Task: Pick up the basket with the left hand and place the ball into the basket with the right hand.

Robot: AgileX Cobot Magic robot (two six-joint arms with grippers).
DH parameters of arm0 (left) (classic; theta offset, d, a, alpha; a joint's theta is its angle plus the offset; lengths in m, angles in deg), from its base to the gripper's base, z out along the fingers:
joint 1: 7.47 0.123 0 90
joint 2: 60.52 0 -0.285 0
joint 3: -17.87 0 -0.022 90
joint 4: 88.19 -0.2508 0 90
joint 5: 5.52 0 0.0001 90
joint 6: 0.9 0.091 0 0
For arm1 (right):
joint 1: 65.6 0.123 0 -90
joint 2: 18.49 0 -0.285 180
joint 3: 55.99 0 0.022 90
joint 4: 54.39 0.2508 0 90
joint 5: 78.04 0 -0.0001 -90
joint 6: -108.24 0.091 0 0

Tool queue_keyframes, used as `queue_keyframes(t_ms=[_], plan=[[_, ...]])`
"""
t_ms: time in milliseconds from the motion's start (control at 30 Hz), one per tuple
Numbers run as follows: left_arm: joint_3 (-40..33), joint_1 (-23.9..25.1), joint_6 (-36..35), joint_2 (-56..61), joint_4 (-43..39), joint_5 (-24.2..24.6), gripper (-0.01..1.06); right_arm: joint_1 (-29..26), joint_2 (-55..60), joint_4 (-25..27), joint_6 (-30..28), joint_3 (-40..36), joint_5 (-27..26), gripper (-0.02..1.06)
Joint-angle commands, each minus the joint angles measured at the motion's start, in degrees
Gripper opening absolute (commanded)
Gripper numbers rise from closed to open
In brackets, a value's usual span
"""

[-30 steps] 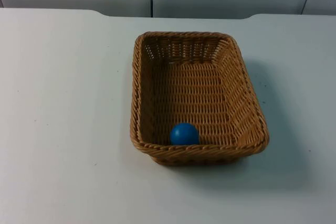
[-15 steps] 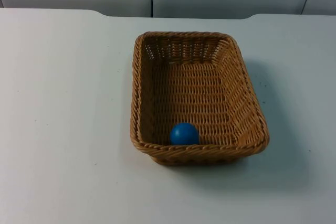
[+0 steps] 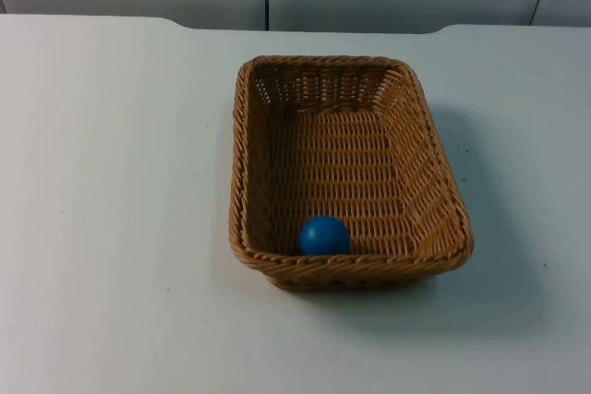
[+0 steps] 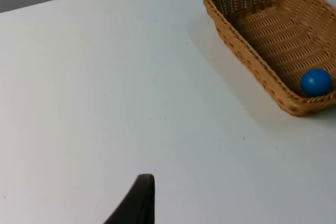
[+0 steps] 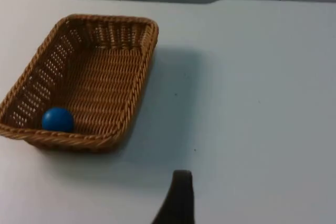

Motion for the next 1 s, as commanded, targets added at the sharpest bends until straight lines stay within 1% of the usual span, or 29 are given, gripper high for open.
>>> queue_keyframes(t_ms=[0, 200, 367, 500, 833, 967], plan=[[0.0, -0.4, 0.1, 0.5, 0.6, 0.3, 1.01, 0.3, -0.3, 1.6, -2.3, -0.5, 0.1, 0.75], [-0.9, -0.4, 0.3, 4.5, 0.6, 2.6, 1.01, 0.3, -0.3, 2.0, -3.0, -0.7, 0.3, 0.75], [-0.9, -0.4, 0.0, 7.1, 0.6, 2.6, 1.01, 0.3, -0.3, 2.2, -3.0, -0.6, 0.5, 0.75], [-1.0, -0.4, -1.6, 7.2, 0.6, 2.6, 1.01, 0.3, -0.3, 2.3, -3.0, -0.6, 0.5, 0.75], [-1.5, -0.4, -1.5, 7.2, 0.6, 2.9, 1.01, 0.3, -0.3, 2.3, -3.0, -0.6, 0.5, 0.75], [-1.5, -0.4, -1.5, 7.2, 0.6, 2.9, 1.01, 0.3, -0.3, 3.0, -3.0, -0.6, 0.5, 0.75]])
